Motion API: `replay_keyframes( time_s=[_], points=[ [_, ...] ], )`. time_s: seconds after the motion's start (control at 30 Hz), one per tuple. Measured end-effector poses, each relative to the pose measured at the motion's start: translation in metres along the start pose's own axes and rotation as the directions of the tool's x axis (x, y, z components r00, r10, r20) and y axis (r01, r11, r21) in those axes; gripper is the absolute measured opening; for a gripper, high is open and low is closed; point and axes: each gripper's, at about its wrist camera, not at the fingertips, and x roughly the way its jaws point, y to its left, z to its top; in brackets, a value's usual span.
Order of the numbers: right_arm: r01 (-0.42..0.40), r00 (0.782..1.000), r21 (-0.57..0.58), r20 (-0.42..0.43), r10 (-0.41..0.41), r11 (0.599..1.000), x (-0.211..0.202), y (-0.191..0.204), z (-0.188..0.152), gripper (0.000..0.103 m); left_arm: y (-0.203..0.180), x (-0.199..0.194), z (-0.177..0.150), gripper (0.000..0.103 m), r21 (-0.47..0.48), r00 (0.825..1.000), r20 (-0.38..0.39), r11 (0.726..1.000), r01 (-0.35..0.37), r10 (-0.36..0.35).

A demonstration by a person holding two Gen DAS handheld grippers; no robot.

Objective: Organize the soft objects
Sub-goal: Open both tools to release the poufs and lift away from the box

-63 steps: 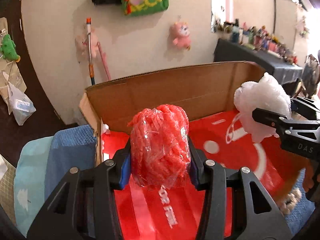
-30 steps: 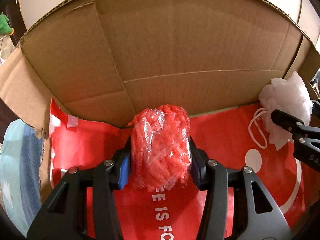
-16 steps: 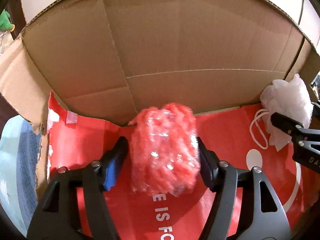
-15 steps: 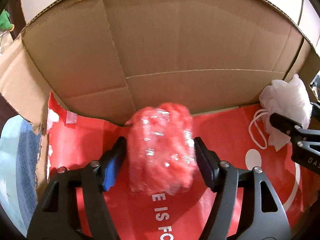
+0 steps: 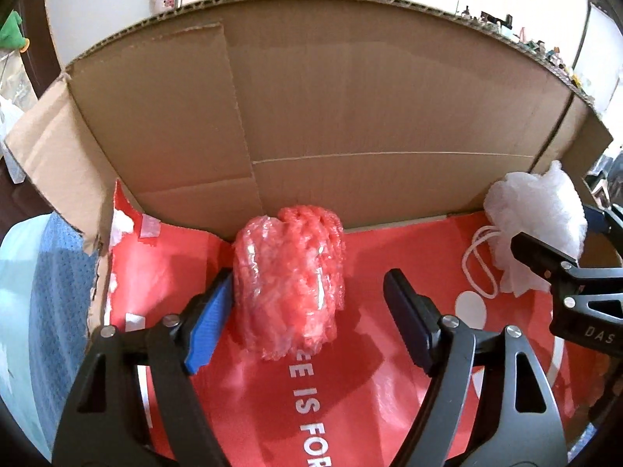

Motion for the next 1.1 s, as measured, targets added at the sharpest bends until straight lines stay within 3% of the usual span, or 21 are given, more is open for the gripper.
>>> replay_keyframes(
  time_s=[0.23,0.4,0.7,0.8,1.0,1.1],
  points=[
    [-0.007,0.999,0.019,0.039,0.006,1.0,-0.02,-0.002,0.001,0.092,-0.003,-0.03,-0.003,0.082,0.001,0.999,0.04,1.0,0.022,-0.022],
    [-0.007,0.997,0.027,0.072,0.005,1.0,-0.041,-0.002,-0.001,0.092,0.004,-0.05,-0.025,0.083,-0.025,0.995,0.087,0.999,0.041,-0.039],
    [-0.019,0.984,0.04,0.177,0.011,0.999,-0.099,-0.005,-0.009,0.098,-0.008,-0.121,-0.04,0.091,-0.032,0.973,0.222,0.997,0.07,-0.061],
    [-0.03,0.976,0.043,0.218,0.02,0.999,-0.121,-0.005,-0.017,0.102,-0.014,-0.146,-0.049,0.097,-0.017,0.959,0.278,0.998,0.057,-0.05],
    [-0.025,0.952,0.021,0.306,0.018,0.999,-0.166,-0.001,-0.044,0.103,-0.02,-0.194,-0.073,0.098,0.025,0.916,0.399,0.999,0.03,-0.037],
    [-0.032,0.933,0.011,0.36,0.026,0.999,-0.19,0.004,-0.06,0.103,-0.024,-0.217,-0.088,0.103,0.036,0.886,0.462,0.999,0.025,-0.039]
  ],
)
